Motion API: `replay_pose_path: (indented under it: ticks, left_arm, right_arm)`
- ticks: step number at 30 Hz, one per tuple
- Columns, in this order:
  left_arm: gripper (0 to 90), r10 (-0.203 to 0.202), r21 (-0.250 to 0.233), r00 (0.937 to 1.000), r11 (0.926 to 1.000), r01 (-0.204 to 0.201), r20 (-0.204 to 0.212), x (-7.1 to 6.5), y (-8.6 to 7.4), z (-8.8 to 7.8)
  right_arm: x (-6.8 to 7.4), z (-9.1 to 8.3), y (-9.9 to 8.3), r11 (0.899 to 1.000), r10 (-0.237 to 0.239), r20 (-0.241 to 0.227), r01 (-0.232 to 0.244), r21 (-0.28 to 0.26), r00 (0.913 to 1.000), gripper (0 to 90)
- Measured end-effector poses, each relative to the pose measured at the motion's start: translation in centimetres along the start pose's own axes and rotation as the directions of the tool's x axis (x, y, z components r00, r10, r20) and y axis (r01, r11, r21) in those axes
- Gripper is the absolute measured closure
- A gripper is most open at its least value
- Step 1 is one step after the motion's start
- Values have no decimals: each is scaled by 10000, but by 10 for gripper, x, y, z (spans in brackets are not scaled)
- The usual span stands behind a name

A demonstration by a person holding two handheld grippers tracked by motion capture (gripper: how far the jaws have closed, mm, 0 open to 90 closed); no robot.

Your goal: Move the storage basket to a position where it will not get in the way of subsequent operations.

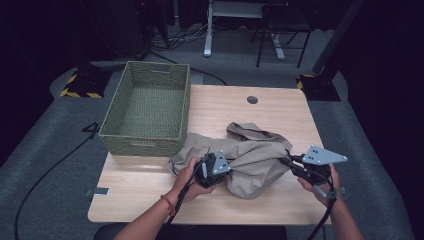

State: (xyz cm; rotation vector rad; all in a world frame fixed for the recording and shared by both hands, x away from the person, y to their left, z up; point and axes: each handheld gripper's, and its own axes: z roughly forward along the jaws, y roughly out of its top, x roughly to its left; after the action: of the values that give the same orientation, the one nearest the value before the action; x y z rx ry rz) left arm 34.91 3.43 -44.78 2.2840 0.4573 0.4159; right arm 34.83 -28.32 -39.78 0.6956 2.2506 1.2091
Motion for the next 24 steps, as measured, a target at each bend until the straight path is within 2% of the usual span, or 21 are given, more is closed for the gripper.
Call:
replay_pose_path:
  ticks: [3, 5, 7, 9, 11, 12, 14, 16, 17, 18, 22, 24]
  left_arm:
    - [777, 138, 282, 9989, 9995, -150, 447, -8, -5, 7]
    - [770, 439, 572, 9960, 9972, -484, 781, -17, -7, 13]
    - [762, 586, 666, 9925, 9956, -660, 1074, -24, -7, 19]
    - [747, 721, 789, 9901, 9935, -820, 1205, -30, -6, 23]
    - [723, 811, 798, 9887, 9926, -916, 1257, -34, -5, 23]
    - [690, 777, 771, 9906, 9932, -867, 1128, -34, -4, 23]
    - [646, 635, 612, 9940, 9957, -690, 887, -31, -4, 18]
    - [566, 247, 477, 9974, 9985, -279, 673, -25, -4, 10]
    - [492, -61, 292, 9988, 9996, 47, 491, -18, -7, 1]
    - [454, -61, 292, 9988, 9996, 47, 491, -18, -7, 1]
    - [387, -252, -53, 9997, 9997, 253, 27, -9, -14, -22]
    - [347, -464, -164, 9985, 9988, 459, -286, -2, -19, -34]
  right_arm:
    - [-8, 21, 2, 9987, 168, 287, -182, 484, 9994, 835]
    - [-13, 36, -3, 9951, 500, 407, -532, 828, 9979, 821]
    - [-17, 50, -9, 9899, 600, 580, -669, 1248, 9965, 788]
    - [-20, 60, -16, 9844, 599, 805, -722, 1605, 9950, 707]
    - [-23, 64, -21, 9780, 953, 1052, -1128, 1752, 9899, 605]
    - [-24, 65, -24, 9750, 1071, 1156, -1270, 1823, 9875, 541]
    - [-27, 62, -29, 9714, 1209, 1272, -1437, 1893, 9845, 441]
    - [-30, 52, -34, 9721, 1565, 1148, -1735, 1579, 9810, 383]
    - [-30, 40, -38, 9750, 1684, 1155, -1827, 1268, 9789, 336]
    - [-30, 40, -38, 9750, 1684, 1155, -1827, 1268, 9789, 336]
    - [-25, 12, -44, 9806, 1488, 1419, -1645, 1062, 9786, 297]
    - [-20, -2, -46, 9823, 1597, 1299, -1706, 771, 9786, 308]
